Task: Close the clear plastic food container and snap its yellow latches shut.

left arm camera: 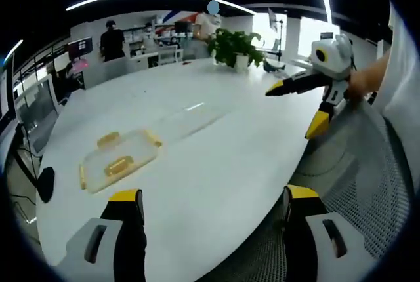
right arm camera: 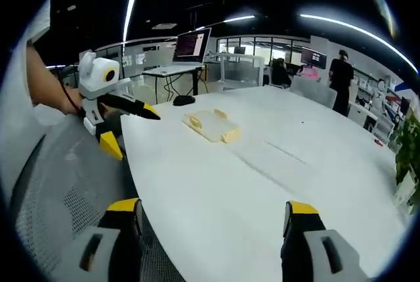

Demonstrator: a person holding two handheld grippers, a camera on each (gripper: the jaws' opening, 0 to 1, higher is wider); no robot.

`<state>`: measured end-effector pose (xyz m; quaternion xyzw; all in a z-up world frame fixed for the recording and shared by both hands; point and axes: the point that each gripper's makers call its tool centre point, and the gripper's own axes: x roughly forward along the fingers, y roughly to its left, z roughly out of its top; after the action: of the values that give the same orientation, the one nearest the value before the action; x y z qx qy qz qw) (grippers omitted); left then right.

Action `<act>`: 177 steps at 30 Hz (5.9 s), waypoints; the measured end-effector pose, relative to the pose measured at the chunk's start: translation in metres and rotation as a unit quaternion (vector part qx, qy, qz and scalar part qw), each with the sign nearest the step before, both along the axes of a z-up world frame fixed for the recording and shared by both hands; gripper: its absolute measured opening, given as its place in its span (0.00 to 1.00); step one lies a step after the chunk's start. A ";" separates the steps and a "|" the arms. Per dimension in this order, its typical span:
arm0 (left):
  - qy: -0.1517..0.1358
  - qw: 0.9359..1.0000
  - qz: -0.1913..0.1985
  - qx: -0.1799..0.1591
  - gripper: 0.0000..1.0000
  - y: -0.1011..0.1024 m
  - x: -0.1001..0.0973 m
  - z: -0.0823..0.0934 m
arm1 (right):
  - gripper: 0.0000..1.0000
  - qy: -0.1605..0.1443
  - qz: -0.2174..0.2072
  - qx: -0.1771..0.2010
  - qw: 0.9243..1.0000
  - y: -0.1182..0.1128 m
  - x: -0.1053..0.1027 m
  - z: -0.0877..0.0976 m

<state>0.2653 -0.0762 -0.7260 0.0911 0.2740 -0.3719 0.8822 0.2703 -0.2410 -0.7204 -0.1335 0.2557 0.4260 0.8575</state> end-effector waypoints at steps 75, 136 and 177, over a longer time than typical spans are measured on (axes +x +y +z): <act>0.012 1.000 0.013 -0.012 0.85 0.011 0.009 0.005 | 0.88 -0.005 0.023 -0.010 1.000 0.008 0.005 0.004; -0.003 1.000 0.003 0.020 0.80 0.064 0.067 0.007 | 0.82 0.019 0.093 -0.018 0.995 0.073 0.057 0.003; 0.002 0.997 -0.034 0.067 0.78 0.089 0.101 -0.007 | 0.80 0.011 0.141 -0.043 0.989 0.099 0.104 -0.001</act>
<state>0.3665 0.0128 -0.7330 0.1591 0.2966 -0.3827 0.8604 0.3741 -0.1421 -0.7213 -0.2006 0.2618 0.5324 0.7796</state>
